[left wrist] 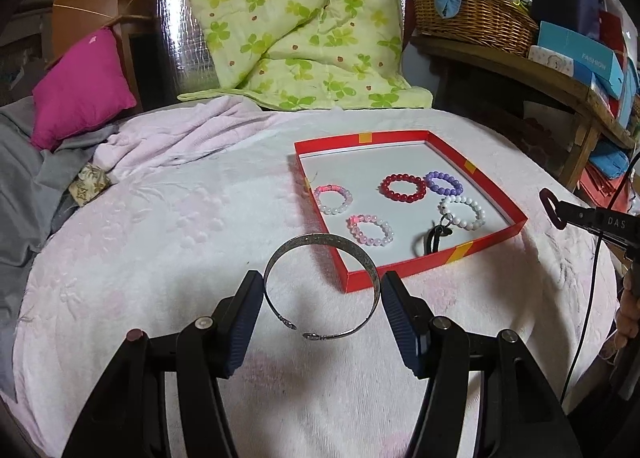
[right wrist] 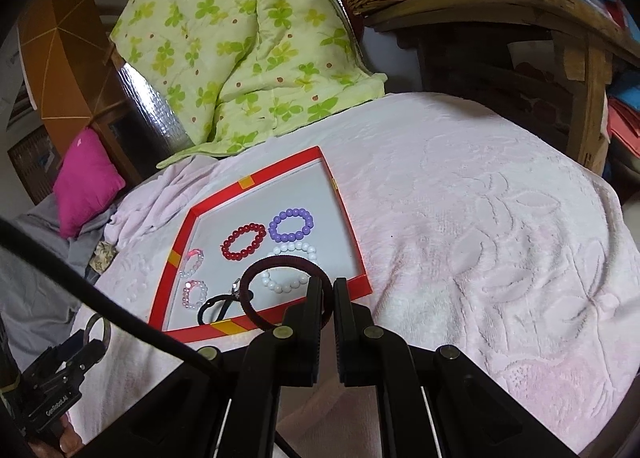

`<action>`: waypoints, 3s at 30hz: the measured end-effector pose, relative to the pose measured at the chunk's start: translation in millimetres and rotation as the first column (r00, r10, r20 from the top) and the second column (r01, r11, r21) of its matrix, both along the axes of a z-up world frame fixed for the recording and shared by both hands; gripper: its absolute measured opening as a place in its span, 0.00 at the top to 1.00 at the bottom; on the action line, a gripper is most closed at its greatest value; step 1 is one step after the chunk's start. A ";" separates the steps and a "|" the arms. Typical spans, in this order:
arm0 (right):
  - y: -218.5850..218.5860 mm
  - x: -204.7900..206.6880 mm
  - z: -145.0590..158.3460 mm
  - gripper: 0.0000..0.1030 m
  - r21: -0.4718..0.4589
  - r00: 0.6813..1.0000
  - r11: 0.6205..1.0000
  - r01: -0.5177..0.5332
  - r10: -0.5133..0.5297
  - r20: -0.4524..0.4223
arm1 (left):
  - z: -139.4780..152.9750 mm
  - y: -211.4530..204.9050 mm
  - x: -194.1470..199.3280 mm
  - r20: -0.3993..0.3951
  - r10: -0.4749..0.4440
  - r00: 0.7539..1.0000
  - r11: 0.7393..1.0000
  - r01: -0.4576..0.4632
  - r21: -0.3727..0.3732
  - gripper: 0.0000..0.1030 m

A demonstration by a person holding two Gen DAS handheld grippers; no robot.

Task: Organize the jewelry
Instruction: 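Carry the silver bangle and dark brown ring over the red tray with both tools, then lower both items into the tray and open both tools to release them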

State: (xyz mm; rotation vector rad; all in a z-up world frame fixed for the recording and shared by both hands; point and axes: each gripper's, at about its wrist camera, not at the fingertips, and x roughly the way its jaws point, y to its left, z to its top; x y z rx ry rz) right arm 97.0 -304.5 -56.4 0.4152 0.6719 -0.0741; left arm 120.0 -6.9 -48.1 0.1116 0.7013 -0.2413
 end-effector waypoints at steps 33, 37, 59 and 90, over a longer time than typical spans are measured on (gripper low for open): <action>1.8 133.7 3.8 0.94 0.049 0.996 0.996 -0.079 0.081 -0.038 | -11.6 -84.9 110.2 -0.087 -0.142 0.986 0.988 0.135 -0.081 0.39; 2.8 160.3 2.8 0.94 0.040 0.994 0.995 -0.089 0.091 -0.053 | -17.7 -88.2 122.4 -0.099 -0.152 0.983 0.987 0.145 -0.072 0.39; 28.4 251.6 -19.6 0.94 0.025 0.978 0.991 -0.129 0.132 -0.160 | -30.5 -96.5 146.2 -0.104 -0.154 0.983 0.988 0.155 0.005 0.39; 58.0 274.6 -52.0 0.93 -0.019 0.947 0.987 -0.159 0.148 -0.287 | -40.3 -95.3 150.9 -0.148 -0.140 0.979 0.989 0.145 0.024 0.39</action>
